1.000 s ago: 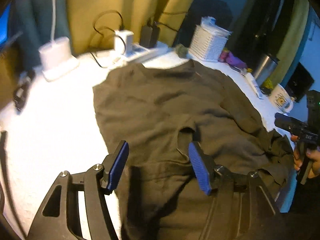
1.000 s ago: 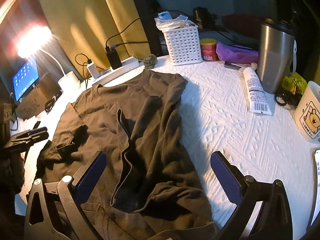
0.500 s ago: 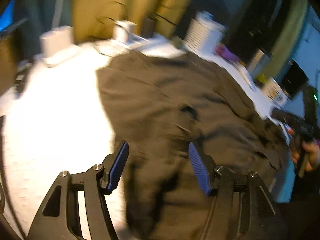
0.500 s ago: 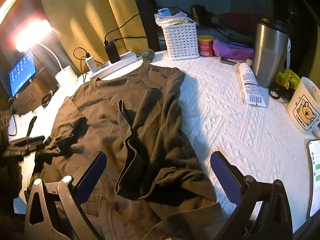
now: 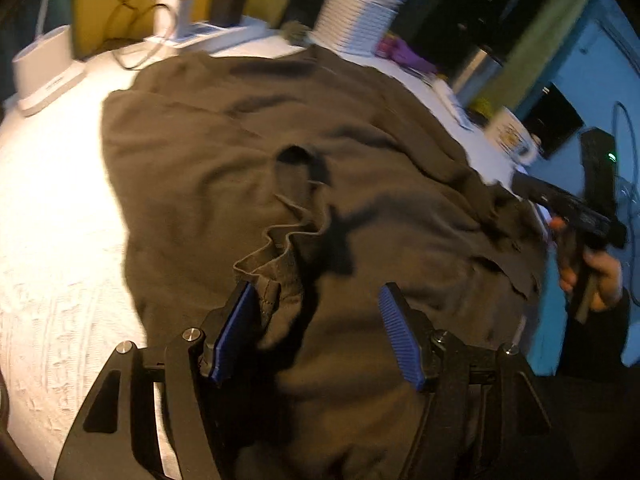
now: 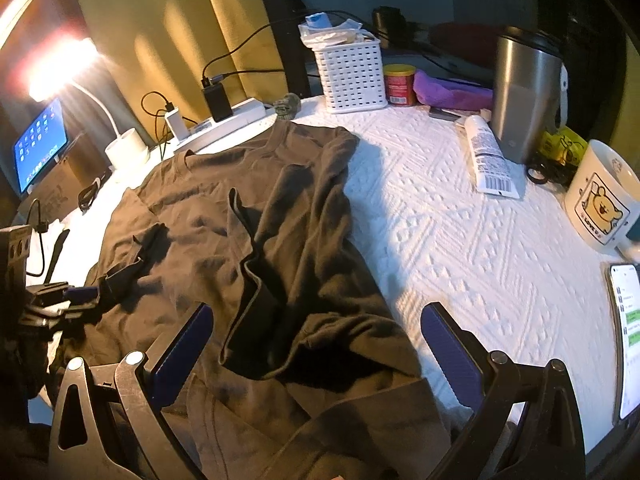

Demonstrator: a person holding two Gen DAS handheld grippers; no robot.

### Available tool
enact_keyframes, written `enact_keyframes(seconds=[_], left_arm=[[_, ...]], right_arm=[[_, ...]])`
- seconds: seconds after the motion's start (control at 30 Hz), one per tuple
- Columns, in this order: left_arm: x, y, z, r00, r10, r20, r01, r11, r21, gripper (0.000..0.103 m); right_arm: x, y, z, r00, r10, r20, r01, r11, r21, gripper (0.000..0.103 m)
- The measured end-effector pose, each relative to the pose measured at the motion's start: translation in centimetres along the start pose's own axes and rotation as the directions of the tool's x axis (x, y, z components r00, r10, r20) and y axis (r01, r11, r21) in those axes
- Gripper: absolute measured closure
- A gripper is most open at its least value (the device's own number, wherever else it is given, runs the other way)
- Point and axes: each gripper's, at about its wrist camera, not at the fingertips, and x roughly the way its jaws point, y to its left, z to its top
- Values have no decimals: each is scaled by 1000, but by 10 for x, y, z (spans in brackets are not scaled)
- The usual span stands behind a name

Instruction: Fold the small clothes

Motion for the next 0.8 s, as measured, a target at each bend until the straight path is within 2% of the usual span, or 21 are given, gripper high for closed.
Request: enact_keyframes(seconds=[0.1, 0.17, 0.23, 0.33, 0.37, 0.43, 0.57, 0.67, 0.8], left_arm=[[-10, -5, 3, 999, -46, 20, 46, 999, 1, 39], [-22, -10, 9, 996, -52, 67, 51, 999, 17, 38], [-25, -9, 18, 994, -22, 103, 21, 1000, 10, 38], [-8, 0, 39, 990, 116, 80, -115, 993, -20, 38], [-1, 0, 45, 988, 134, 73, -134, 991, -12, 38], [13, 0, 50, 993, 113, 34, -112, 994, -12, 38], [43, -20, 47, 999, 8, -52, -7, 1000, 23, 38], [50, -42, 47, 998, 35, -52, -30, 995, 92, 36], [39, -43, 51, 1000, 13, -26, -11, 997, 81, 36]], right_arm=[[0, -5, -2, 1000, -7, -1, 7, 1000, 7, 0], [0, -8, -2, 1000, -7, 0, 7, 1000, 15, 0], [1, -10, -3, 1000, -5, 1, 5, 1000, 19, 0], [6, -11, -2, 1000, 2, -5, -1, 1000, 17, 0], [7, -12, -1, 1000, 0, -5, 0, 1000, 16, 0], [7, -13, 1, 1000, -8, 1, 8, 1000, 16, 0], [8, -23, 2, 1000, -3, 12, 3, 1000, 29, 0], [15, -31, 3, 1000, -19, -12, 19, 999, 41, 0], [18, -36, 7, 1000, -25, -15, 25, 999, 42, 0]])
